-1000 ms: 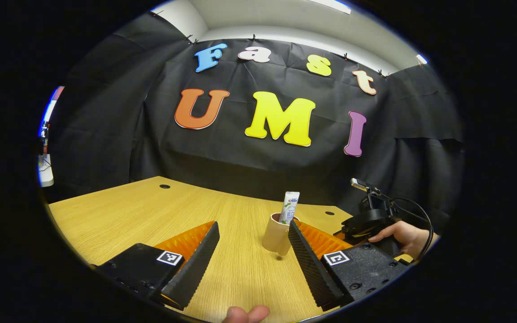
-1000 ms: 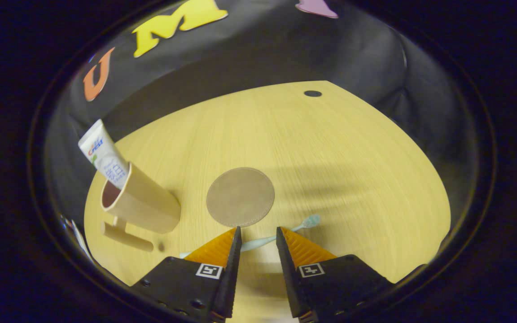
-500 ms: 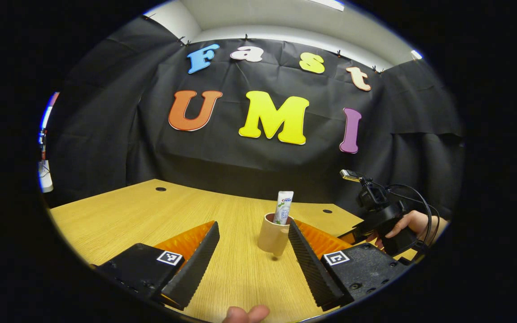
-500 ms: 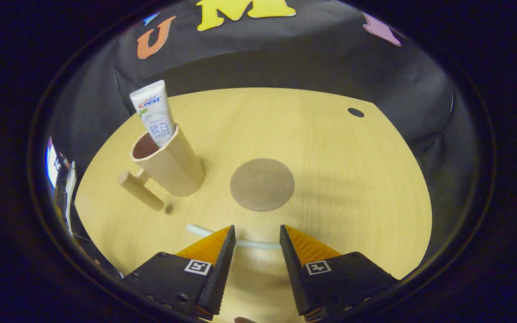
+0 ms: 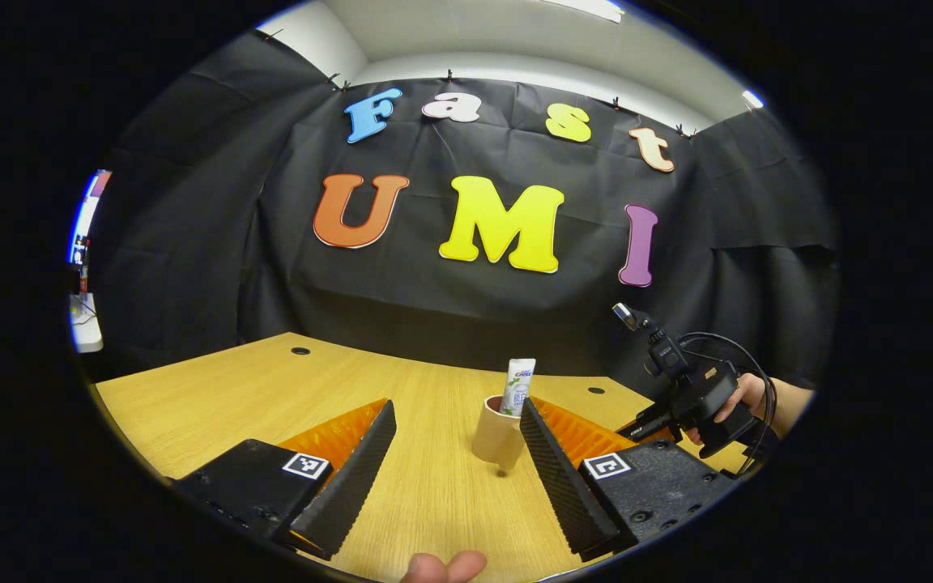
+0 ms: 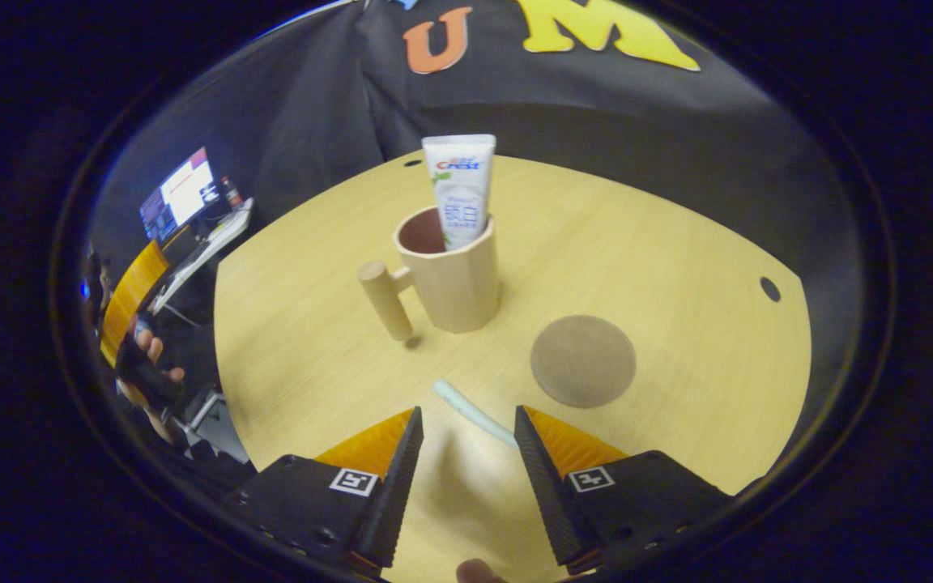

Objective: Put the toothbrush and toothpaste on the desktop into the cup, then pick up the cup and place it on the coaster on the desktop.

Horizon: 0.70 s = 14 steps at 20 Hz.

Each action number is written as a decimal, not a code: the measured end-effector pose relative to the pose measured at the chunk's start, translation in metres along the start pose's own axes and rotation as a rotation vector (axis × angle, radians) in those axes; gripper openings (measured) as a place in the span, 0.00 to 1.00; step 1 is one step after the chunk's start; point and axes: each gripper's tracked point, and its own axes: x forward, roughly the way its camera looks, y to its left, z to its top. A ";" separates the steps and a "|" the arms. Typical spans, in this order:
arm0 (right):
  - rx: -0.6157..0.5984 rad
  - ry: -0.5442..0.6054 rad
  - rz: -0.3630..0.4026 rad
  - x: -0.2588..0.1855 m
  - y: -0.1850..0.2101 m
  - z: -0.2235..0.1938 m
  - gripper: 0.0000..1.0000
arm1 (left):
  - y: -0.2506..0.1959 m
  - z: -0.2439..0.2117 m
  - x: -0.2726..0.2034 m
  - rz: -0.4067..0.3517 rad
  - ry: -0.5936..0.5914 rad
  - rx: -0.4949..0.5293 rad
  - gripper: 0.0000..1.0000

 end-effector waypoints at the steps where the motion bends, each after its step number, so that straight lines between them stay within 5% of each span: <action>1: -0.041 0.015 0.008 0.006 0.001 0.002 0.65 | 0.003 0.002 -0.001 0.011 -0.001 0.008 0.98; 6: -0.163 0.110 0.142 0.025 0.022 -0.012 0.67 | 0.021 0.009 -0.004 0.059 -0.009 0.003 0.98; 7: -0.193 0.112 0.117 0.027 0.017 -0.009 0.72 | 0.020 0.008 -0.004 0.060 -0.004 -0.005 0.98; 9: -0.217 0.130 0.102 0.031 0.016 -0.003 0.63 | 0.022 0.007 -0.003 0.063 0.003 -0.008 0.98; 14: -0.290 0.200 0.051 0.045 0.000 -0.001 0.63 | 0.027 0.012 -0.006 0.085 -0.015 0.028 0.98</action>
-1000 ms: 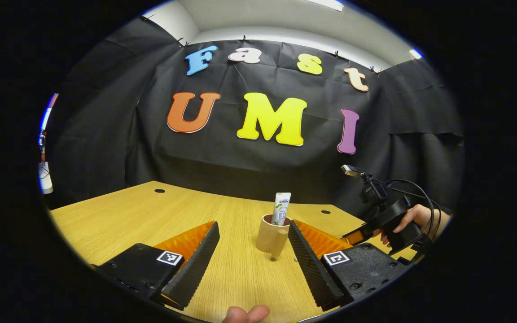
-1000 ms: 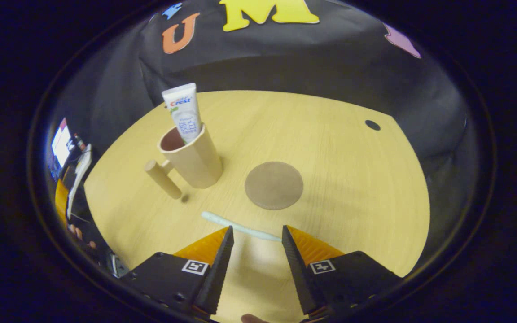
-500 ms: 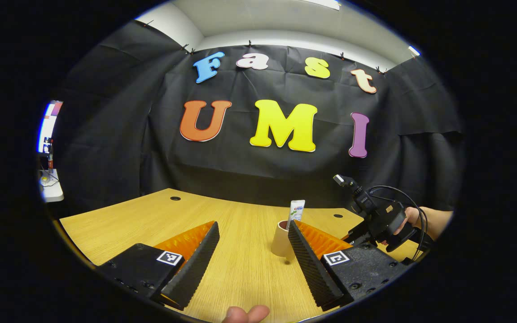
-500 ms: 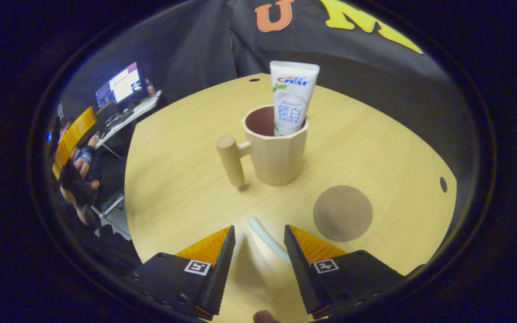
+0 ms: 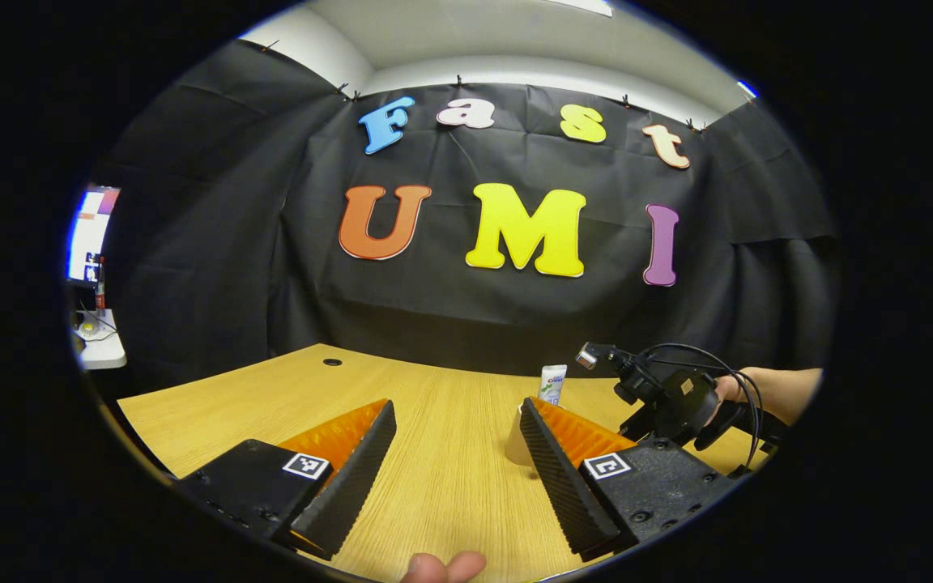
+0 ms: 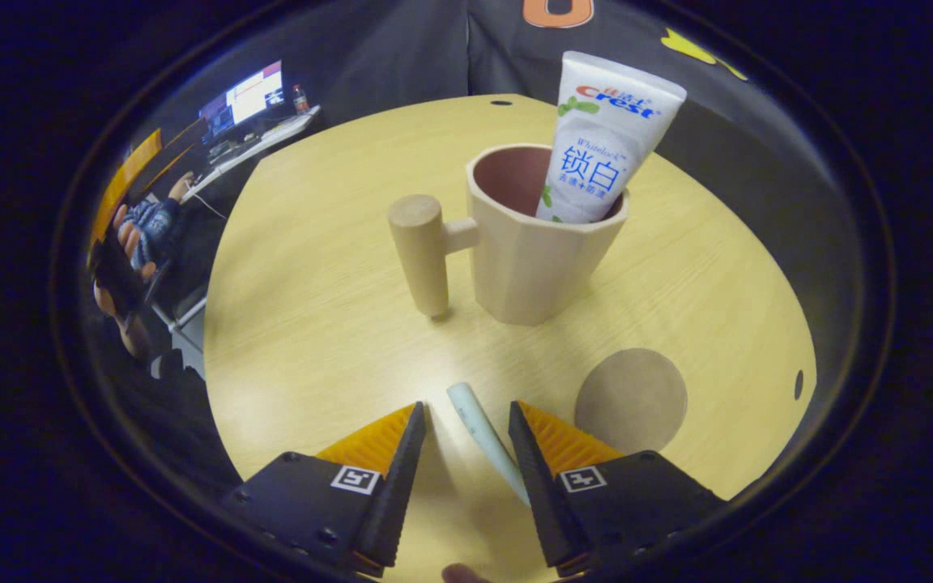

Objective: Put the toothbrush and toothpaste on the desktop into the cup, then pick up the cup and place it on the coaster on the desktop.

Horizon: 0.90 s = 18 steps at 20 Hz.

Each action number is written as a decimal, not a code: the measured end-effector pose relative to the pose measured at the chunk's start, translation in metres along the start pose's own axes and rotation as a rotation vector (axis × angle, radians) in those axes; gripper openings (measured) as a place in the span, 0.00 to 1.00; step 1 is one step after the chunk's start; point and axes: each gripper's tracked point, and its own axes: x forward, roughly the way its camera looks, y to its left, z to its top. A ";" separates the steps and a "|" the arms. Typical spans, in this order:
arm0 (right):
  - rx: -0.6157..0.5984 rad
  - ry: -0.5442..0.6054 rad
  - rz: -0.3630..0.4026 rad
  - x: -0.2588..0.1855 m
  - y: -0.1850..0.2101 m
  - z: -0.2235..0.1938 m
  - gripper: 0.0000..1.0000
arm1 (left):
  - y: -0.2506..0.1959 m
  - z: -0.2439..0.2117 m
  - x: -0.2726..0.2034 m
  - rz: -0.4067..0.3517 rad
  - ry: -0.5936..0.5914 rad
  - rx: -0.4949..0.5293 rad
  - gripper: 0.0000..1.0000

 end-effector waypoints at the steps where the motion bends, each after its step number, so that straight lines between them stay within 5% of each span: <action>1: -0.006 0.012 -0.027 0.001 -0.006 0.001 0.58 | 0.000 0.000 0.001 0.002 0.000 -0.002 0.98; 2: 0.003 0.006 -0.021 -0.003 -0.005 0.002 0.28 | 0.001 0.000 0.002 0.003 0.003 -0.006 0.98; 7: 0.076 -0.158 -0.132 -0.016 -0.036 0.025 0.01 | -0.008 -0.007 0.006 -0.006 0.029 0.001 0.98; 9: 0.164 -0.242 -0.057 -0.039 -0.030 0.035 0.01 | -0.013 -0.010 0.006 -0.019 0.037 0.002 0.98; 13: 0.127 -0.370 -0.083 -0.084 -0.013 0.050 0.02 | -0.022 -0.003 0.006 -0.031 0.024 0.010 0.98; 18: 0.036 -0.812 -0.317 -0.179 0.008 0.137 0.01 | -0.033 -0.005 0.007 -0.048 0.025 0.018 0.98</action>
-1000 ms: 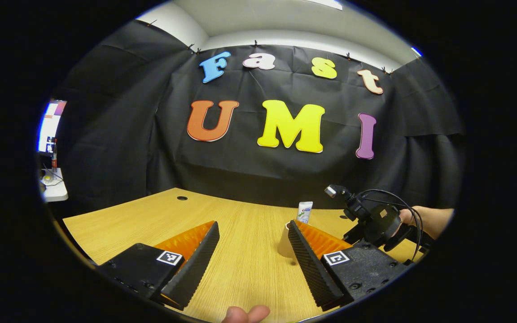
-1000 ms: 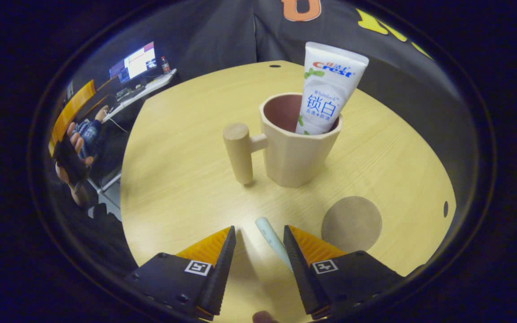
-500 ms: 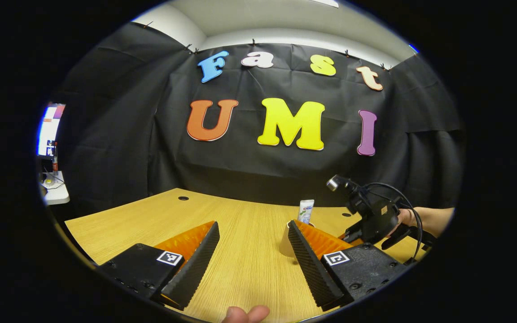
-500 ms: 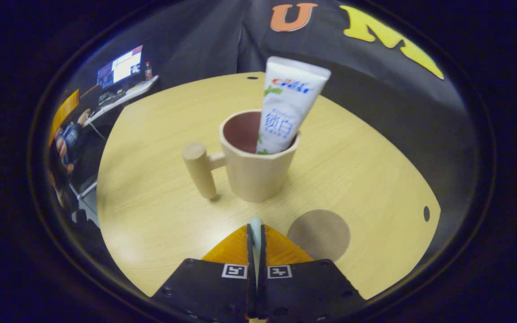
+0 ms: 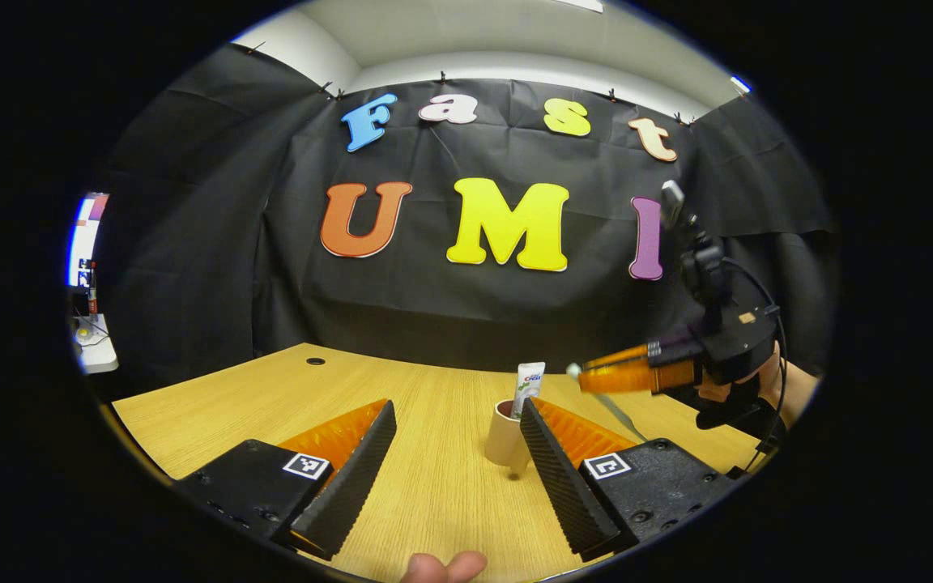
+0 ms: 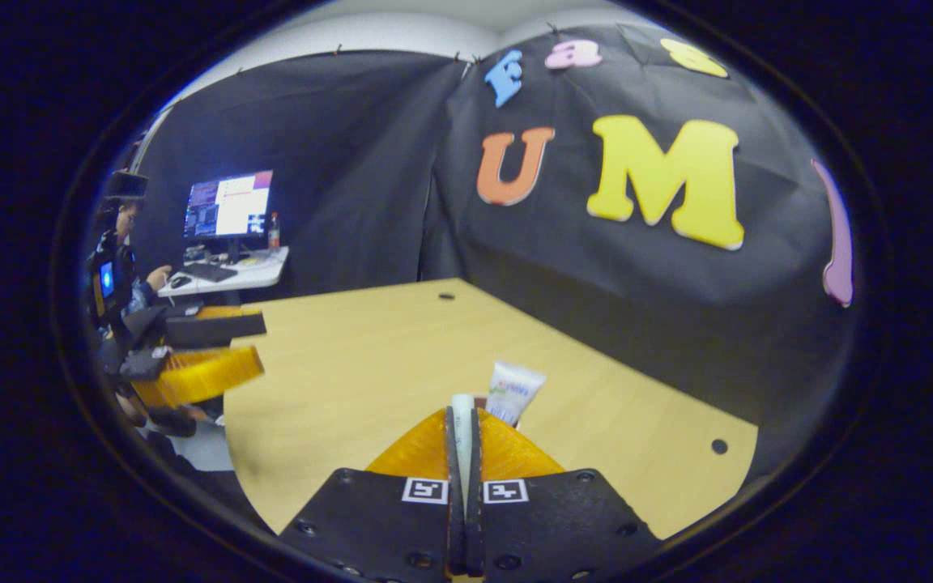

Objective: Put the toothbrush and toothpaste on the desktop into the cup, then pick up the cup and place it on the coaster on the desktop.

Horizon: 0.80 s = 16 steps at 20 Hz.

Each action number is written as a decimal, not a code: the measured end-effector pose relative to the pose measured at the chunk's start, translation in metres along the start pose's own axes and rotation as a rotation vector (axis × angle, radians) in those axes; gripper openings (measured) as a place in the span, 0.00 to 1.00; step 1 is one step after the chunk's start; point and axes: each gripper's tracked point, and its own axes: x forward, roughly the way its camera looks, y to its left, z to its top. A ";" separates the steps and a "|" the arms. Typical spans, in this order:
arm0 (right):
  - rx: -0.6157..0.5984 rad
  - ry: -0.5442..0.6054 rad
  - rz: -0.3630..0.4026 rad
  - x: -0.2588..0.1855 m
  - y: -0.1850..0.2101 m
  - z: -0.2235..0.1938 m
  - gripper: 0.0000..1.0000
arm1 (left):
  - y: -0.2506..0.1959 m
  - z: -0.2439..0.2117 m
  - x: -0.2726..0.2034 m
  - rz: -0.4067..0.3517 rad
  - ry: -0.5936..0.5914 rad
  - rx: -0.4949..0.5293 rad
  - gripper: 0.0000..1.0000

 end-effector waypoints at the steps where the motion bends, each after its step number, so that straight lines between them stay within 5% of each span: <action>1: -0.012 -0.121 -0.099 0.004 -0.009 0.024 0.01 | 0.000 -0.001 0.000 0.002 0.001 0.003 0.98; 3: 0.000 -0.247 -0.235 0.015 -0.021 0.057 0.01 | -0.002 -0.005 0.001 0.003 0.014 0.001 0.98; 6: 0.156 -0.405 -0.268 0.007 -0.007 0.083 0.01 | 0.000 -0.004 -0.004 0.007 0.012 0.005 0.98; 9: 0.217 -0.557 -0.380 0.008 -0.021 0.092 0.01 | 0.015 -0.005 -0.008 0.033 0.005 0.014 0.98; 16: 0.307 -0.581 -0.394 0.056 -0.014 0.077 0.01 | 0.061 -0.012 -0.010 0.104 0.002 -0.009 0.98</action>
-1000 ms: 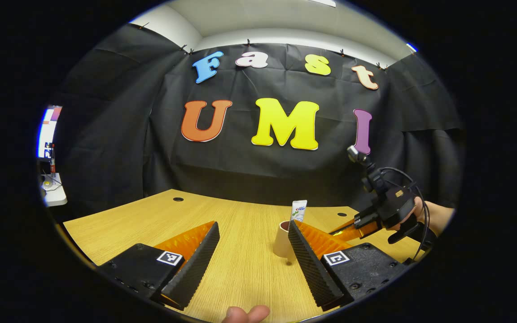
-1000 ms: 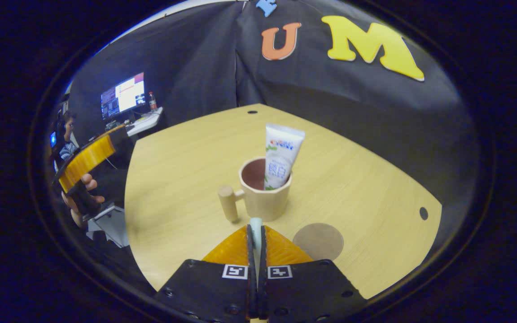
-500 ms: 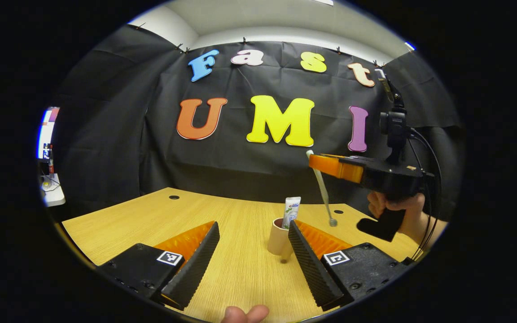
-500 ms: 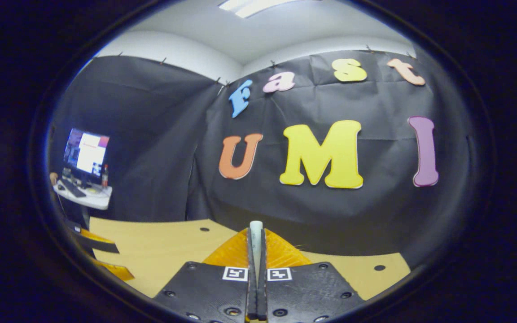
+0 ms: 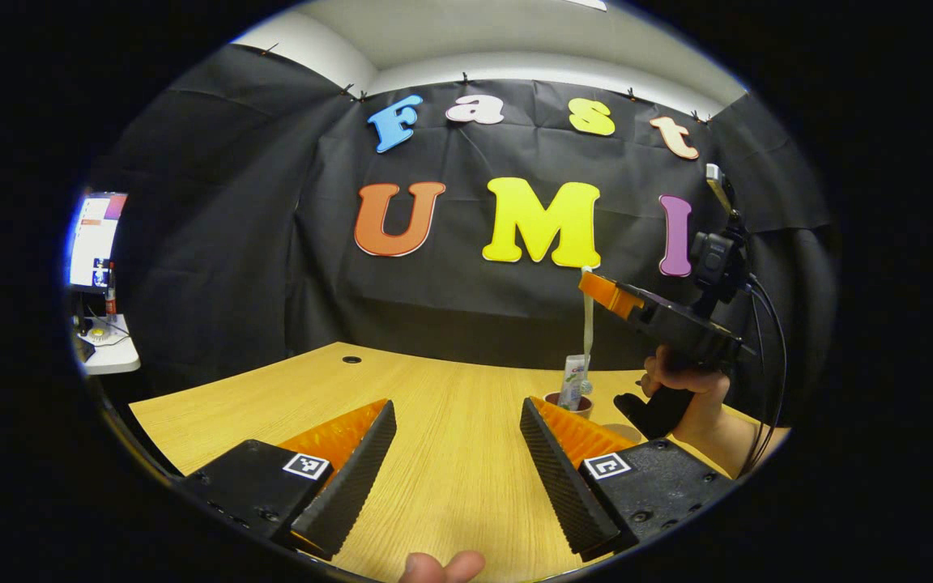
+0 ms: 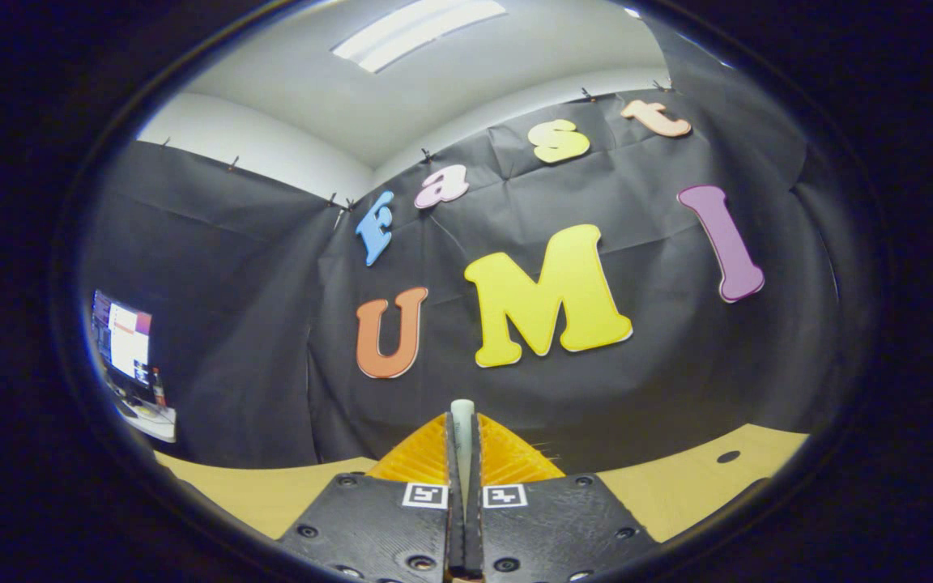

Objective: Put the toothbrush and toothpaste on the desktop into the cup, then pick up the cup and place it on the coaster on the desktop.

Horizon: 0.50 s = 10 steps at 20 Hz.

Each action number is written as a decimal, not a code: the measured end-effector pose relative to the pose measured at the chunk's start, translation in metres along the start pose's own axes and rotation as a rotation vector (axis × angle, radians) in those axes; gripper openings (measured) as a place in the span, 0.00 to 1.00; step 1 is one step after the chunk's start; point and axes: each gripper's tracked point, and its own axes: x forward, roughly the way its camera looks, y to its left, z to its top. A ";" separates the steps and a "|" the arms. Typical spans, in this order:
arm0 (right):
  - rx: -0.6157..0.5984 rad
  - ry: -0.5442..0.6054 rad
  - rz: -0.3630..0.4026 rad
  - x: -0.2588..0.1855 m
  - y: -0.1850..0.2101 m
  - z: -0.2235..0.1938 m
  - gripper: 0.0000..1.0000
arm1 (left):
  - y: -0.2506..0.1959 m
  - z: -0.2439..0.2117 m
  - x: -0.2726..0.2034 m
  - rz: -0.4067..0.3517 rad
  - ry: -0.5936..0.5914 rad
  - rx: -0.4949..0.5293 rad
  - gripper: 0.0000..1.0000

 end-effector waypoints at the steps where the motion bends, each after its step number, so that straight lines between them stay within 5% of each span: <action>1: 0.009 -0.005 -0.009 0.001 -0.001 -0.004 0.01 | 0.005 -0.006 0.002 0.007 0.016 -0.008 0.98; 10: -0.156 -0.051 -0.023 -0.009 0.010 -0.031 0.04 | 0.015 -0.022 0.013 0.014 0.060 -0.061 0.98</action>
